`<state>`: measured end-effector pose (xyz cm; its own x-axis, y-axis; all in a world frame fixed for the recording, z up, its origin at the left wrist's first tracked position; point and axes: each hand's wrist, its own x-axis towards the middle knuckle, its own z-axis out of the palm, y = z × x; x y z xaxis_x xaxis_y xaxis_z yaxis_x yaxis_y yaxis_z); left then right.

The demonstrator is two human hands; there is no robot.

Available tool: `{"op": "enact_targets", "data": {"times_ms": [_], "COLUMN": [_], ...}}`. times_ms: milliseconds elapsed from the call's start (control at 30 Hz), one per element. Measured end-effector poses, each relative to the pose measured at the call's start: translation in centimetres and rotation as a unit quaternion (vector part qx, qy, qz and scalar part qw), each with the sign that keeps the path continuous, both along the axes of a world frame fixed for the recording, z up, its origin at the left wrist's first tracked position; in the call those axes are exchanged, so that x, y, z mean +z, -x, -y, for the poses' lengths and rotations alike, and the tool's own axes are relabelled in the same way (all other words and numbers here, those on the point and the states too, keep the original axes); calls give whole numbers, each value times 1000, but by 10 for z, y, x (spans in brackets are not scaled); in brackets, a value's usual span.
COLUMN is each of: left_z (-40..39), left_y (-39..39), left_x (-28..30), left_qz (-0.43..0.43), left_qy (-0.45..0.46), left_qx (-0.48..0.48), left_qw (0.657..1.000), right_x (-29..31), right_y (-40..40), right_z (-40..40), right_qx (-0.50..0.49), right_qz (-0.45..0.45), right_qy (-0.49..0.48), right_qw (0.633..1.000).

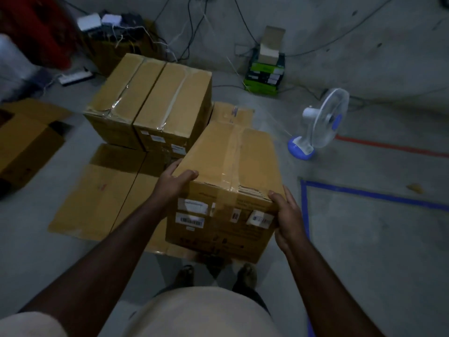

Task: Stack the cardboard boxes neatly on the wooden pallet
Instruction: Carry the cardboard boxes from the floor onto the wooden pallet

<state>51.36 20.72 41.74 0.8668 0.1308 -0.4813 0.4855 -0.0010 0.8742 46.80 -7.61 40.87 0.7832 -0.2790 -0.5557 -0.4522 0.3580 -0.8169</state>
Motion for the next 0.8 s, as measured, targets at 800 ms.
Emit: {"op": "enact_targets", "data": {"times_ms": [800], "left_z": [31], "left_y": [-289], "left_x": [-50], "left_qz": [-40], "left_qy": [42], "left_qx": [-52], "left_qw": [997], "right_x": [-79], "right_y": [-289], "right_z": [59], "right_qx": [135], "right_qz": [31], "right_qy": [23], "right_qw": [990]}}
